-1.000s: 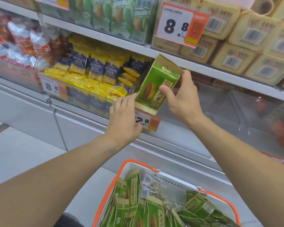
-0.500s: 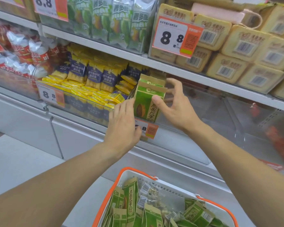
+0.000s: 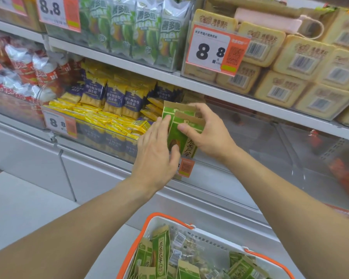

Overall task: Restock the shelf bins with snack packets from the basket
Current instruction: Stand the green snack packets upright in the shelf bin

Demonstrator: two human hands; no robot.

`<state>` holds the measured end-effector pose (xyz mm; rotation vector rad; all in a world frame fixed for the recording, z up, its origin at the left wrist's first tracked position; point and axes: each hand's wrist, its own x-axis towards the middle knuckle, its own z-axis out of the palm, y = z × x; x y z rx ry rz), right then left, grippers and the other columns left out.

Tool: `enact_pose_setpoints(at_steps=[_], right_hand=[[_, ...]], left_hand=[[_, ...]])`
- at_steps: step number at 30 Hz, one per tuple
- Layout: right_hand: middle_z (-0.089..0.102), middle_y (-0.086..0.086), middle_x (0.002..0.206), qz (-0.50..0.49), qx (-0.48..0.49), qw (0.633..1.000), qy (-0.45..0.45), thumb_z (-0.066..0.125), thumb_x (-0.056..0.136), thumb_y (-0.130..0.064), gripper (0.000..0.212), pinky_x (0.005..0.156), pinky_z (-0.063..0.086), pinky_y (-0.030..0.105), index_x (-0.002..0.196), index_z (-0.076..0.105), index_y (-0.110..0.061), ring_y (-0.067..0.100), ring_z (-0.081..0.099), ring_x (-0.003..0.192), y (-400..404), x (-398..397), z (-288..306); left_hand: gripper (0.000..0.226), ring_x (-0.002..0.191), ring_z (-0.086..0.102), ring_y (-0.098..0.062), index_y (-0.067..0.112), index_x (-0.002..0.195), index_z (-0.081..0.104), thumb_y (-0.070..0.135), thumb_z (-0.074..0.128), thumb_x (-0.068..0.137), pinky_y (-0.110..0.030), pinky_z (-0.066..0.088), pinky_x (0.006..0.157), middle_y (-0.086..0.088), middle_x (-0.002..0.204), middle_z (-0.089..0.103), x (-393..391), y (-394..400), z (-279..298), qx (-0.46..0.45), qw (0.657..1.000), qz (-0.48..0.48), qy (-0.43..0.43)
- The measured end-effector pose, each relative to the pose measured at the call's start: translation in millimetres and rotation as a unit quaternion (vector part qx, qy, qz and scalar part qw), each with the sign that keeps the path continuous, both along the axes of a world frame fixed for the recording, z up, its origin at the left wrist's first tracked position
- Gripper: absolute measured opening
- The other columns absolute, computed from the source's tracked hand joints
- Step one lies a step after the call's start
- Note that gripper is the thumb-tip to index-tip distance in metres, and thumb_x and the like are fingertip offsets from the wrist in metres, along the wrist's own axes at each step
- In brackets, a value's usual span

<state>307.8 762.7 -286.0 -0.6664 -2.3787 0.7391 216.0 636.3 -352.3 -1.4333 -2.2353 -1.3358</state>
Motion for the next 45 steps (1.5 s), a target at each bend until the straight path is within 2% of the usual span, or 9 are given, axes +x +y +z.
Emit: enact_pose_setpoints(at_steps=[6,10,19,24,29,32,37,41,45], right_hand=[[0.063,-0.007,0.105,-0.043,-0.002,0.998,-0.054,0.072,0.088,-0.042,0.047,0.07,0.049,0.026,0.108,0.037,-0.019,0.014,0.064,0.092,-7.6,0.8,-22.2],[0.057,0.0,0.128,-0.035,0.019,0.998,-0.038,0.067,0.09,-0.044,0.061,0.088,0.051,0.031,0.135,0.032,-0.022,0.016,0.06,0.111,-6.5,9.0,-25.8],[0.051,-0.002,0.12,-0.024,0.079,0.993,-0.079,0.054,0.1,-0.033,0.029,0.085,0.041,0.024,0.125,0.053,-0.02,0.014,0.054,0.104,-4.5,-0.8,-21.4],[0.055,0.0,0.119,-0.013,0.049,0.996,-0.074,0.05,0.102,-0.026,0.019,0.082,0.043,0.029,0.119,0.051,-0.017,0.018,0.056,0.105,-9.4,3.8,-27.4],[0.064,-0.005,0.111,-0.013,-0.067,0.996,-0.058,0.078,0.084,-0.03,0.039,0.077,0.054,0.023,0.114,0.054,-0.023,0.011,0.065,0.094,8.4,24.8,-20.7],[0.07,0.011,0.095,-0.059,-0.191,0.98,0.019,0.088,0.072,-0.021,0.039,0.065,0.061,0.029,0.099,0.062,-0.01,0.024,0.072,0.082,12.5,29.1,-23.6],[0.075,0.007,0.076,-0.077,-0.144,0.987,0.0,0.092,0.066,-0.031,0.035,0.068,0.062,0.045,0.075,0.066,-0.01,0.024,0.074,0.073,15.8,16.4,-30.6],[0.076,0.005,0.083,-0.027,-0.17,0.982,-0.079,0.091,0.069,-0.022,0.025,0.078,0.061,0.044,0.082,0.072,-0.012,0.02,0.073,0.079,21.6,25.2,-15.4],[0.069,0.008,0.089,-0.114,-0.231,0.965,0.052,0.073,0.083,0.002,0.016,0.08,0.061,0.044,0.089,0.067,-0.012,0.026,0.066,0.081,41.0,36.0,-11.2]], left_hand=[[0.062,0.123,0.045,-0.02,0.011,0.15,0.03,0.028,0.057,0.097,-0.036,0.029,0.105,-0.003,0.131,0.057,-0.1,4.7,-0.2,0.028,0.999,0.025,-0.01],[0.065,0.123,0.046,-0.025,0.01,0.148,0.032,0.029,0.06,0.093,-0.044,0.032,0.103,-0.007,0.129,0.057,2.2,8.1,-4.7,-0.03,0.996,0.059,0.065],[0.054,0.147,0.028,-0.024,0.013,0.151,0.034,0.019,0.048,0.099,-0.047,0.026,0.113,-0.004,0.158,0.034,-4.0,16.8,1.2,-0.01,0.993,0.054,0.102],[0.045,0.139,0.039,-0.024,0.019,0.145,0.044,0.015,0.046,0.1,-0.045,0.027,0.11,0.0,0.139,0.054,-4.8,28.5,1.8,-0.031,0.994,0.013,0.107],[0.012,0.095,0.053,-0.025,0.019,0.1,0.063,0.024,0.053,0.097,-0.039,0.036,0.088,0.001,0.094,0.061,-14.4,30.9,9.2,0.009,0.992,0.027,0.12],[0.006,0.091,0.052,-0.026,0.016,0.096,0.065,0.02,0.061,0.095,-0.041,0.04,0.082,0.0,0.09,0.063,-15.7,32.3,9.9,0.016,0.994,0.019,0.108],[0.008,0.083,0.051,-0.028,0.012,0.092,0.066,0.005,0.063,0.089,-0.045,0.044,0.073,-0.002,0.082,0.065,-21.6,35.2,10.0,0.014,0.997,-0.007,0.082],[0.012,0.081,0.052,-0.027,0.012,0.092,0.069,0.002,0.066,0.086,-0.042,0.045,0.071,-0.002,0.079,0.066,-23.8,34.1,11.3,0.004,0.996,-0.008,0.083],[0.014,0.082,0.055,-0.027,0.013,0.096,0.072,0.004,0.068,0.087,-0.038,0.042,0.074,-0.002,0.082,0.068,-25.9,33.4,9.4,0.002,0.996,-0.011,0.089]])
